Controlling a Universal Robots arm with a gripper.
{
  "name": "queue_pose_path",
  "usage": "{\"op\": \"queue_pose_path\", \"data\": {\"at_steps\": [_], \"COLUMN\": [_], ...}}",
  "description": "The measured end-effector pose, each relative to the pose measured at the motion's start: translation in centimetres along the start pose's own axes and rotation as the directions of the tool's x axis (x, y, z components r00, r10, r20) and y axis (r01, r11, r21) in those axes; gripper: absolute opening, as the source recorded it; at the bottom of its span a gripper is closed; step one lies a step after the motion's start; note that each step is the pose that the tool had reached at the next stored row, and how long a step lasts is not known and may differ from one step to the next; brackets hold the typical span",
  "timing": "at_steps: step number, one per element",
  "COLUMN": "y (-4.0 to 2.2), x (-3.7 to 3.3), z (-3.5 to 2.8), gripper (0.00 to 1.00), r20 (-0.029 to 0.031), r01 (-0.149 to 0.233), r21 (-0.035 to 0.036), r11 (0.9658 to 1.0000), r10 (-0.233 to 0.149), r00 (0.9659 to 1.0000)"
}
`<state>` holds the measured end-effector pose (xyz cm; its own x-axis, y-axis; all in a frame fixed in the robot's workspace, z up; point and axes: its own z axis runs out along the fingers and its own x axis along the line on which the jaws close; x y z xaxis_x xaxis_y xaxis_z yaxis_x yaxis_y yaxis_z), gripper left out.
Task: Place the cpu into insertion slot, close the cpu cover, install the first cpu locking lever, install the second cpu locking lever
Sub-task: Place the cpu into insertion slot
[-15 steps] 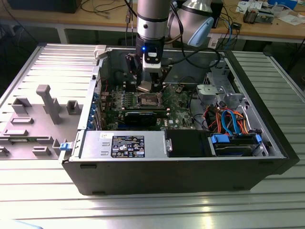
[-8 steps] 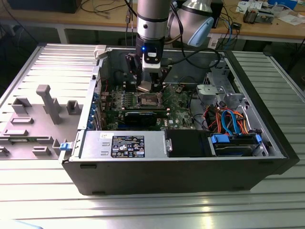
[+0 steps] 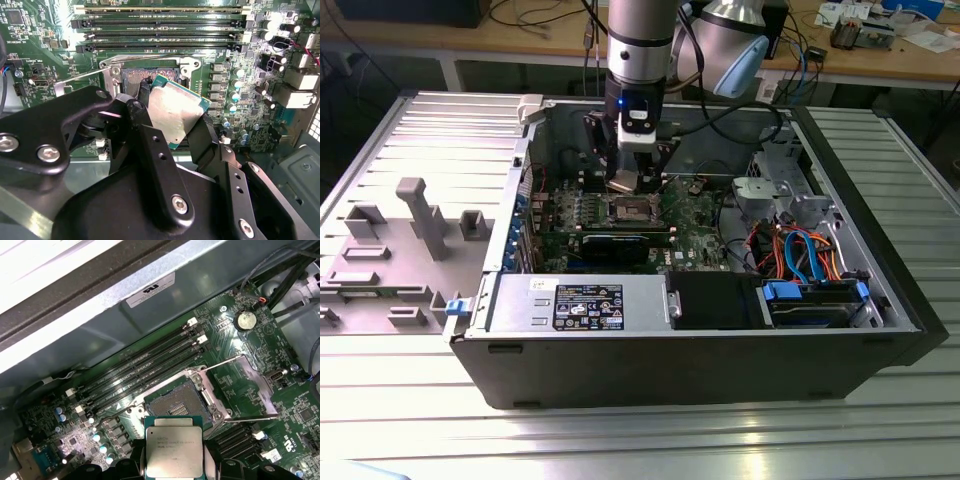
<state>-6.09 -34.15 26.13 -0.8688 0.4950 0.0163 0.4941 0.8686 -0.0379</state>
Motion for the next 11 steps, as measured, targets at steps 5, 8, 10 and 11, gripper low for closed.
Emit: {"op": "queue_pose_path", "data": {"at_steps": [5,8,10,11], "y": [0.00,0.00,0.00,0.00], "x": [0.00,0.00,0.00,0.00], "z": [0.02,0.03,0.03,0.03], "gripper": [0.55,0.55,0.55,0.55], "r20": [-0.0004,-0.0007,-0.0008,-0.0008], "r01": [-0.009,-0.016,-0.019,-0.022], "r21": [-0.0002,-0.0003,-0.0004,-0.0004], "r11": [1.0000,0.9999,0.9998,0.9998], "r10": [0.009,0.016,0.018,0.022], "r00": [1.0000,0.9999,0.9998,0.9998]}}
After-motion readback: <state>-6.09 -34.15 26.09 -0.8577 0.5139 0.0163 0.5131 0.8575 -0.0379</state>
